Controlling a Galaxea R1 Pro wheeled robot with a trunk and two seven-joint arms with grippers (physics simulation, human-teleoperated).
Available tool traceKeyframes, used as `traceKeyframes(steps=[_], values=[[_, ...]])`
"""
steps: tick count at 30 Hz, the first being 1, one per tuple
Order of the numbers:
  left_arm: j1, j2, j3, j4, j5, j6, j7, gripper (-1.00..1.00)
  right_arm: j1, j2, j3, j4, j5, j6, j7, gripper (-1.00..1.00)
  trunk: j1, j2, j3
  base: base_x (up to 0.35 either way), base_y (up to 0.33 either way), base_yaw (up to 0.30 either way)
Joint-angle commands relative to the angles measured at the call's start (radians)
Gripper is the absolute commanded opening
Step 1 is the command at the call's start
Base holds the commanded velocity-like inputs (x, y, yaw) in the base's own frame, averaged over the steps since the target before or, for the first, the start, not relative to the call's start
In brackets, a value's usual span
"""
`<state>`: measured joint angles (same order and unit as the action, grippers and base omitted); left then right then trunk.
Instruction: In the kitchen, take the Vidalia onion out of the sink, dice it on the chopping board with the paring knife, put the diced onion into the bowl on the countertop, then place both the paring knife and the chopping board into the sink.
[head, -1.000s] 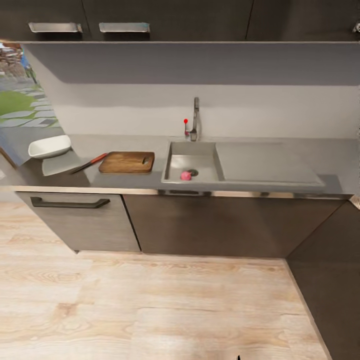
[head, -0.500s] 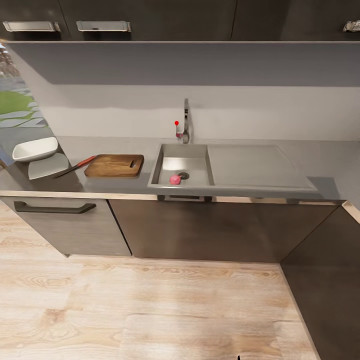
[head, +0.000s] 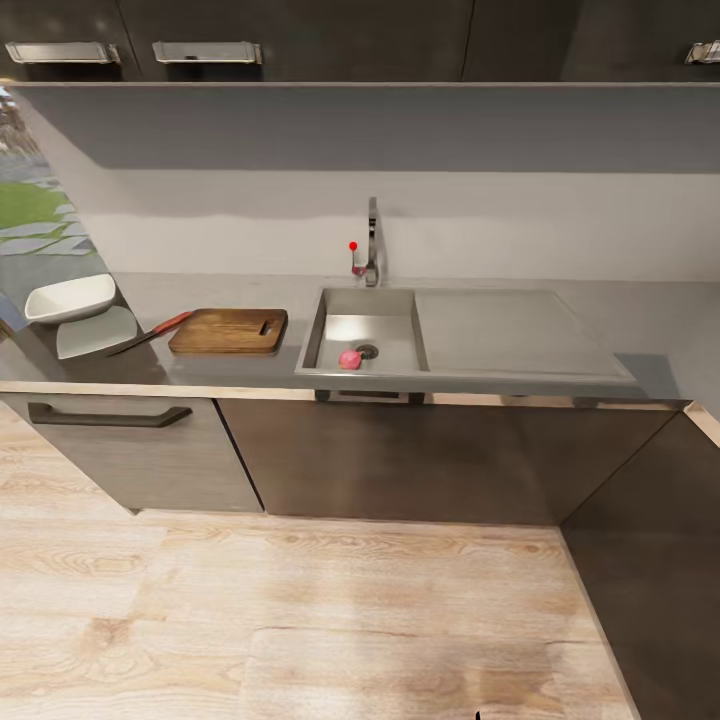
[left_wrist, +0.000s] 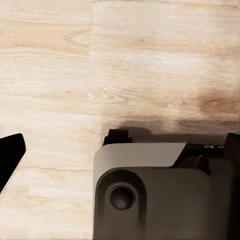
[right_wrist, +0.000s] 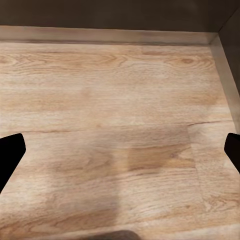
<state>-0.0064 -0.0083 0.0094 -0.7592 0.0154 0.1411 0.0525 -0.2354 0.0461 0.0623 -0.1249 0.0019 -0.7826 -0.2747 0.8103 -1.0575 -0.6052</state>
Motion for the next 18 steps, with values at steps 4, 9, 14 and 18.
traceKeyframes(steps=[4, 9, 14, 18], values=[[0.0, -0.008, -0.001, -0.164, 0.003, 0.115, 0.008, 1.0, -0.001, -0.001, 0.006, 0.001, 0.0, -0.001, -0.009, 1.0, 0.0, -0.001, -0.001, 0.0, 0.0, 0.0], [0.0, -0.02, -0.002, -0.403, 0.003, 0.315, 0.008, 1.0, 0.0, -0.001, 0.005, 0.001, 0.0, -0.001, -0.009, 1.0, 0.0, -0.001, -0.001, 0.0, 0.0, 0.0], [-0.001, -0.022, -0.016, -0.65, 0.003, 0.576, 0.001, 1.0, 0.0, -0.001, 0.005, 0.001, 0.0, -0.001, -0.009, 1.0, 0.0, -0.001, -0.001, 0.0, 0.0, 0.0], [-0.001, -0.036, -0.043, -0.702, 0.003, 0.623, 0.003, 1.0, 0.0, -0.001, 0.006, 0.001, 0.0, 0.0, -0.008, 1.0, 0.0, -0.001, -0.001, 0.0, 0.0, 0.0]])
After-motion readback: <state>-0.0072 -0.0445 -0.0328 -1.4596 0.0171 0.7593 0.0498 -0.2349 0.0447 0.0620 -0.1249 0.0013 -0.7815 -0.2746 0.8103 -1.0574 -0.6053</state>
